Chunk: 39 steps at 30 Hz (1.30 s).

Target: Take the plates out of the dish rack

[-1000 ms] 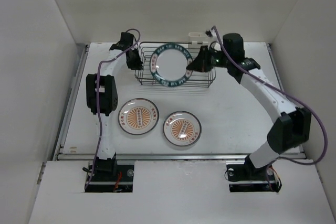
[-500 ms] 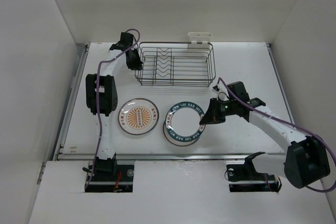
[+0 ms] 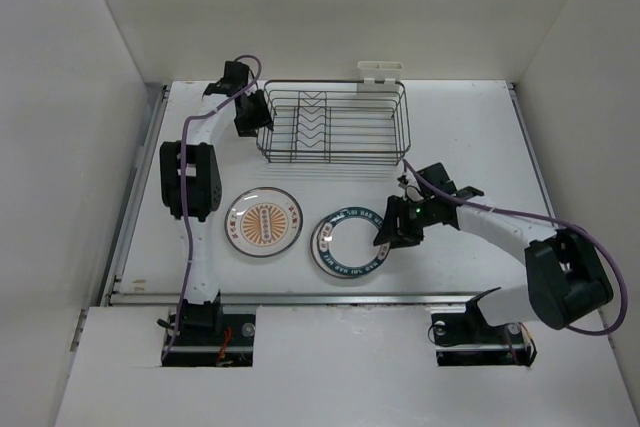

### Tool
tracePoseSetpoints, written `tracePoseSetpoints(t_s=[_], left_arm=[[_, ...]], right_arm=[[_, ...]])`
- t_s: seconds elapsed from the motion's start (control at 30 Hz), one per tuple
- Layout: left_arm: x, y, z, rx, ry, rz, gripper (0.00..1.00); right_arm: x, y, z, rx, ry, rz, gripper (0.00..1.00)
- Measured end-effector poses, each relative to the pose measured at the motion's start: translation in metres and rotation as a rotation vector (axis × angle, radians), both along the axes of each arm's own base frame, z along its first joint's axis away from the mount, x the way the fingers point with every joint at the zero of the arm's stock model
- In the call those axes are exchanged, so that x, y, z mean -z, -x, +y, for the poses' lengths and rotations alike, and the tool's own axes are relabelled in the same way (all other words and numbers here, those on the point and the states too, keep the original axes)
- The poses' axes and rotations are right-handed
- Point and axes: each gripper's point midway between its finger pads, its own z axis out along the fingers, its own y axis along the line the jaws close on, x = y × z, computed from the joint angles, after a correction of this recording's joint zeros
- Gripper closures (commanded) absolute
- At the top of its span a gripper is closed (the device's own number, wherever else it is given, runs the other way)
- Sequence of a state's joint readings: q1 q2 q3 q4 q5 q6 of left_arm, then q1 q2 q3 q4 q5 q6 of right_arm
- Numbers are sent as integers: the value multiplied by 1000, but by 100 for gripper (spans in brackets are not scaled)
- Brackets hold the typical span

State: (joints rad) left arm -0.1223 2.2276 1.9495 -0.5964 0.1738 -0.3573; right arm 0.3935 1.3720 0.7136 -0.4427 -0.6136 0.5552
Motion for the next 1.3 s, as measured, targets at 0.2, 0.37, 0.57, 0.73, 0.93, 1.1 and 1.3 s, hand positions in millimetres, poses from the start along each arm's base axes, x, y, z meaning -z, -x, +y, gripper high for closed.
tracePoseSetpoints(t_s=[0.2,0.37,0.57,0.73,0.93,1.1,1.3], left_arm=[[0,0,4,-1,-6,0,44],[-9,0,6,6,-16,-18,39],[-31,-1,11,11,-48,-69,24],[-71,1,19,12,-84,-153,16],[-145,18,35,24,-166,-296,0],[-200,57,71,10,-354,-378,0],[-209,134,134,-76,-657,-318,0]], right_arm=[[4,2,0,-13,112,-23,46],[6,0,3,-30,196,-47,46],[8,3,5,-51,291,-55,46],[-21,-8,-7,22,335,-140,34],[-103,-24,-23,152,291,-369,0],[-125,-19,-49,246,352,-415,0],[-134,1,-83,358,412,-419,0]])
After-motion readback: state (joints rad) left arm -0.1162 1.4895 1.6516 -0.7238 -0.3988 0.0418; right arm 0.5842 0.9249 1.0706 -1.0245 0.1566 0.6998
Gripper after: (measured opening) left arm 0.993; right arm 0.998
